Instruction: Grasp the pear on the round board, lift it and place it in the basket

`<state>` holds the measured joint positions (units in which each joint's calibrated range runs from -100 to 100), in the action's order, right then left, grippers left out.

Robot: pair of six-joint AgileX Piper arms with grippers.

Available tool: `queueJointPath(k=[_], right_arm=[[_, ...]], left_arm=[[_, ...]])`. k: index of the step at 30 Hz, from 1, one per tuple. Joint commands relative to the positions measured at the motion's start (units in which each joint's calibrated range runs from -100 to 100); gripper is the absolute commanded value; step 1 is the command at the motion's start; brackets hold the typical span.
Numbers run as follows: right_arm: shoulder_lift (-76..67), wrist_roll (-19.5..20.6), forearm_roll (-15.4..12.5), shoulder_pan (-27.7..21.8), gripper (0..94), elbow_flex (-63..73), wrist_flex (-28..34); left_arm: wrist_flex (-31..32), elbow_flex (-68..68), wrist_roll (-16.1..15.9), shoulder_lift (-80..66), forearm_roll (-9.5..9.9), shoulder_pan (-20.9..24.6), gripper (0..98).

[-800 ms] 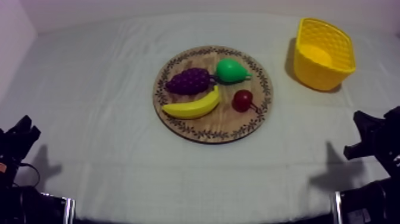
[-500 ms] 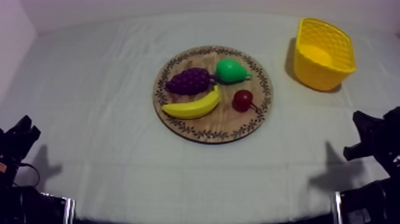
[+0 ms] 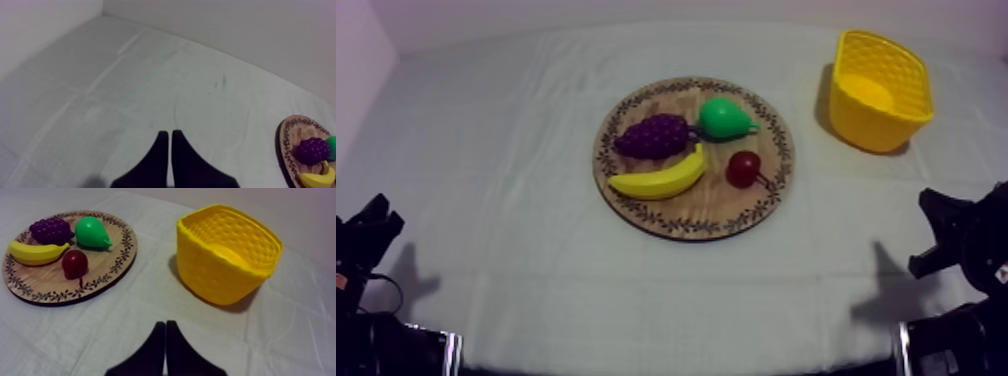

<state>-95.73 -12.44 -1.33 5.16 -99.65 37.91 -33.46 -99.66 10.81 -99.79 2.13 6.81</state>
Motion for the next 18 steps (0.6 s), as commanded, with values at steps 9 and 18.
queueJointPath(k=[9, 18], right_arm=[[1.9, 4.6, 3.9, 1.3, 1.1, 0.3, -1.3], [26.9, 1.6, 3.0, -0.4, 0.5, 24.7, 2.3]], left_arm=[[0.0, 0.0, 0.0, 0.0, -0.01, 0.0, 0.1], [0.0, 0.0, 0.0, 0.0, -0.01, 0.0, 0.1]])
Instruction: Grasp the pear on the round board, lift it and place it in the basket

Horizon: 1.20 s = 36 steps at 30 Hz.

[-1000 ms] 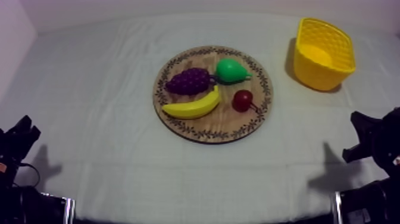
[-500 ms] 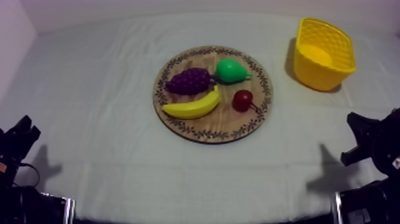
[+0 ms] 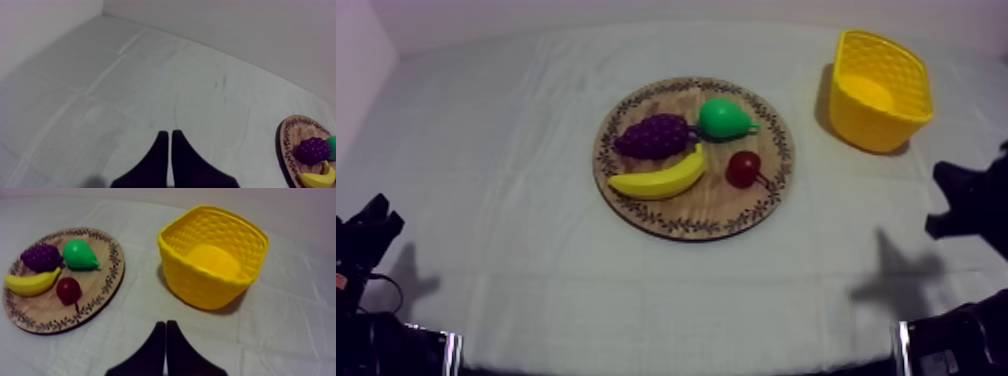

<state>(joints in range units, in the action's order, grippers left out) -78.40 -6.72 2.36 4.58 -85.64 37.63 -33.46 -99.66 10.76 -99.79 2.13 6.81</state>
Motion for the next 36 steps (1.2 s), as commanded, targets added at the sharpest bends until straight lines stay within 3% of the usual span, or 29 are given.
queueJointPath(k=[1, 7, 12, 22, 36], right_arm=[[12.1, -4.6, -0.5, 0.7, 0.5, 14.6, 4.6], [25.2, -5.6, 1.4, 3.7, 0.5, 35.6, 15.4], [36.5, -7.8, 1.9, 4.0, 0.5, 48.4, 19.4], [56.2, -13.9, 1.5, 6.8, 0.6, 58.7, 14.4], [74.2, -21.2, -2.0, 12.1, 2.8, 59.4, 7.9]], left_arm=[[0.0, 0.0, 0.0, 0.0, -0.01, 0.0, 0.1], [0.0, 0.0, 0.1, 0.0, -0.01, 0.0, 0.1], [0.0, 0.0, 0.1, 0.0, -0.01, 0.0, 0.1], [0.0, 0.0, 0.0, 0.0, -0.01, 0.0, 0.1], [0.0, 0.0, 0.1, 0.0, -0.01, 0.0, 0.1]])
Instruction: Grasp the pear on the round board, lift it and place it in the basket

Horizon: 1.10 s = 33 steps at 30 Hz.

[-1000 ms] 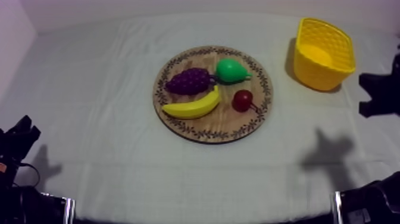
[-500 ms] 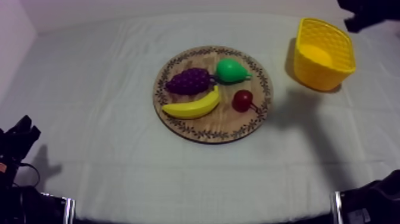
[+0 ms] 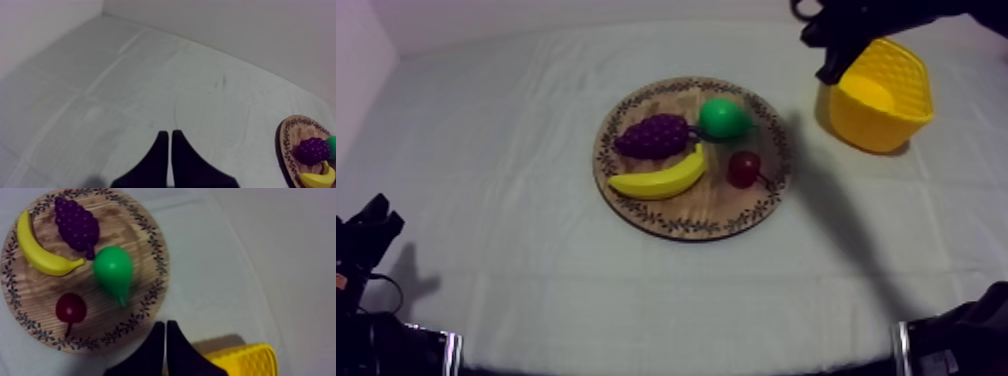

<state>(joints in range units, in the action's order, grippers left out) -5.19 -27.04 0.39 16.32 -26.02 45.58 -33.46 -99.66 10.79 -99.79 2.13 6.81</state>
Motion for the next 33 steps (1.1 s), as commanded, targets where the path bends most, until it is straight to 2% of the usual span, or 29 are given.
queueJointPath(k=[1, 8, 12, 14, 18, 21, 25, 33], right_arm=[[1.4, -1.2, -0.2, 0.7, 2.7, -0.3, -0.1], [2.6, -2.6, -1.2, 2.5, 1.4, -0.7, 0.4], [3.0, -3.5, -2.2, 2.9, 6.0, -0.6, 0.6], [3.2, -4.6, -3.1, 2.8, 15.8, -0.3, 1.0], [3.7, -6.6, -4.8, 2.6, 51.8, 0.4, 1.6], [4.0, -9.0, -6.7, 2.1, 67.8, 1.0, 2.1], [4.7, -11.2, -8.2, 1.6, 74.8, 1.4, 2.0], [8.6, -10.9, -8.3, 2.1, 76.3, 2.3, 0.2]], left_arm=[[0.0, 0.0, 0.0, 0.0, -0.01, 0.0, 0.1], [0.0, 0.0, 0.0, 0.0, -0.01, 0.0, 0.1], [0.0, 0.0, 0.0, 0.0, -0.01, 0.0, 0.1], [0.0, 0.0, 0.0, 0.0, -0.01, 0.0, 0.1], [0.0, 0.0, 0.0, 0.0, -0.01, 0.0, 0.1], [0.0, 0.0, 0.0, 0.0, -0.01, 0.0, 0.1], [0.0, 0.0, 0.0, 0.0, -0.01, 0.0, 0.1], [0.0, 0.0, 0.0, 0.0, -0.01, 0.0, 0.1]])
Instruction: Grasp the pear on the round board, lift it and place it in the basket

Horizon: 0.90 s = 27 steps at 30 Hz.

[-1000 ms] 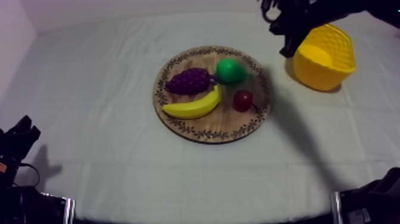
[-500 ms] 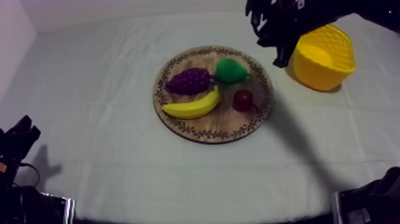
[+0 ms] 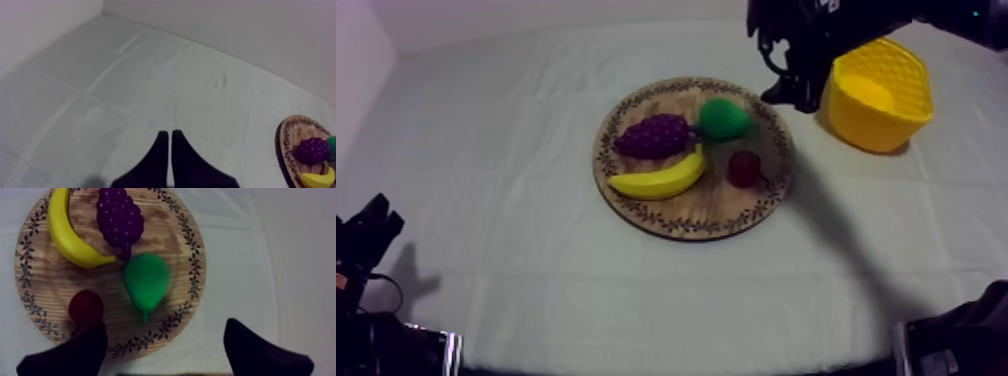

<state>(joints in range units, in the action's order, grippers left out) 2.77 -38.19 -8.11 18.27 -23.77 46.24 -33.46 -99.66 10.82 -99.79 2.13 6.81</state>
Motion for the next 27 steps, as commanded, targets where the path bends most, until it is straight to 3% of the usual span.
queueJointPath(k=[1, 15, 27], right_arm=[[1.4, 0.5, 0.3, 0.3, 76.3, 0.3, -0.7], [18.1, 5.8, 4.0, 2.2, 75.3, 9.6, -2.4], [26.5, 5.6, 4.9, 1.5, 71.6, 16.1, -1.3]], left_arm=[[0.0, 0.0, 0.0, 0.0, -0.01, 0.0, 0.1], [0.0, 0.0, 0.0, 0.0, -0.01, 0.0, 0.1], [0.0, 0.0, 0.0, 0.0, -0.01, 0.0, 0.1]])
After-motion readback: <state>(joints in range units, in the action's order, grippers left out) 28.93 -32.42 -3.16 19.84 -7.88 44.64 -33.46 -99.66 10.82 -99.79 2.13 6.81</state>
